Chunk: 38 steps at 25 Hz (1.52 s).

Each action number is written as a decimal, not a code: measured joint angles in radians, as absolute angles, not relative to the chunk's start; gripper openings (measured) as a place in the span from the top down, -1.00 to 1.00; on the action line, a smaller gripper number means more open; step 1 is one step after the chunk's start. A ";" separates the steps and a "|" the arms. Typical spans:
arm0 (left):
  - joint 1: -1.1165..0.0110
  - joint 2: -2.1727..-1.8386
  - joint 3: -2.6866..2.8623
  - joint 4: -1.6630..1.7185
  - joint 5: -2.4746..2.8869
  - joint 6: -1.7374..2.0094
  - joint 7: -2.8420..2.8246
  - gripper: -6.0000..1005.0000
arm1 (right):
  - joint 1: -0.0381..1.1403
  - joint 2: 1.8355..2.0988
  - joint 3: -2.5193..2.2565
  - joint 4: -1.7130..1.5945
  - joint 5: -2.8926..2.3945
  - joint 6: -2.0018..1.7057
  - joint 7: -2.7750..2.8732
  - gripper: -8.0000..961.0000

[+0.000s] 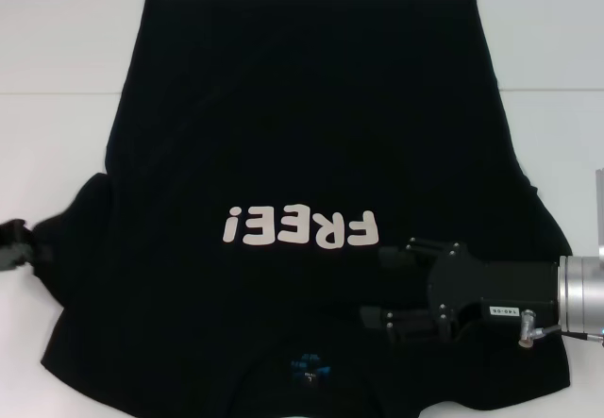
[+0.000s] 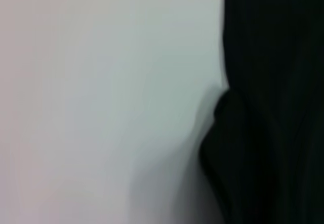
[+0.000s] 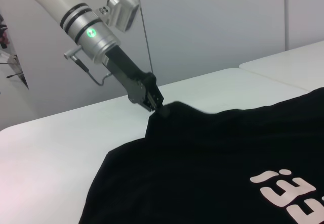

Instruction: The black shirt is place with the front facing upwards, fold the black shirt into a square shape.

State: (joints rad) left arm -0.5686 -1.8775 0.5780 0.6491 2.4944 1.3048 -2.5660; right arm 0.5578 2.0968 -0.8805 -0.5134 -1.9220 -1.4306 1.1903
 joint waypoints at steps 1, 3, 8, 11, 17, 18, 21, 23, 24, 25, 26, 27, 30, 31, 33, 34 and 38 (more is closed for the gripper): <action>-0.565 -1.873 0.566 0.658 2.495 1.306 -2.566 0.95 | 0.558 2.097 -0.881 -0.512 -1.922 -1.430 1.190 -0.96; -0.561 -1.864 0.546 0.667 2.495 1.307 -2.566 0.95 | 0.557 2.097 -0.881 -0.510 -1.922 -1.430 1.190 -0.96; -0.557 -1.842 0.504 0.696 2.498 1.310 -2.565 0.94 | 0.556 2.097 -0.881 -0.507 -1.922 -1.430 1.190 -0.96; -0.563 -1.838 0.502 0.717 2.500 1.325 -2.567 0.94 | 0.555 2.098 -0.880 -0.505 -1.922 -1.428 1.190 -0.96; -0.575 -1.829 0.500 0.722 2.502 1.336 -2.567 0.93 | 0.555 2.100 -0.881 -0.503 -1.922 -1.428 1.190 -0.96; -0.577 -1.828 0.500 0.723 2.502 1.338 -2.567 0.92 | 0.555 2.100 -0.881 -0.503 -1.922 -1.428 1.190 -0.96; -0.581 -1.824 0.501 0.743 2.505 1.345 -2.573 0.92 | 0.555 2.100 -0.881 -0.502 -1.922 -1.429 1.190 -0.96; -0.583 -1.822 0.500 0.764 2.502 1.355 -2.583 0.92 | 0.555 2.100 -0.882 -0.500 -1.922 -1.428 1.190 -0.96; -0.584 -1.822 0.500 0.770 2.500 1.361 -2.585 0.91 | 0.555 2.100 -0.882 -0.500 -1.922 -1.428 1.190 -0.96; -0.585 -1.822 0.500 0.778 2.493 1.372 -2.587 0.91 | 0.555 2.100 -0.882 -0.498 -1.922 -1.428 1.190 -0.96; -0.587 -1.822 0.500 0.782 2.489 1.380 -2.588 0.91 | 0.555 2.100 -0.881 -0.493 -1.922 -1.428 1.190 -0.96; -0.590 -1.823 0.500 0.784 2.483 1.390 -2.588 0.91 | 0.555 2.100 -0.881 -0.493 -1.922 -1.428 1.190 -0.96; -0.601 -1.830 0.500 0.792 2.462 1.420 -2.589 0.90 | 0.556 2.100 -0.881 -0.489 -1.922 -1.426 1.190 -0.96; -0.604 -1.831 0.500 0.795 2.457 1.426 -2.589 0.90 | 0.556 2.100 -0.881 -0.489 -1.922 -1.426 1.190 -0.96; -0.612 -1.835 0.500 0.800 2.452 1.438 -2.589 0.90 | 0.557 2.100 -0.881 -0.489 -1.922 -1.426 1.190 -0.96; -0.617 -1.837 0.500 0.800 2.450 1.446 -2.589 0.90 | 0.557 2.100 -0.881 -0.489 -1.922 -1.426 1.190 -0.96; -0.629 -1.855 0.500 0.798 2.406 1.479 -2.592 0.89 | 0.557 2.100 -0.880 -0.488 -1.922 -1.426 1.190 -0.96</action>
State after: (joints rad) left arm -0.6288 -1.8546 0.5000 0.7981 2.4061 1.4791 -2.5920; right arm 0.5565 2.1000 -0.8802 -0.4883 -1.9221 -1.4258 1.1904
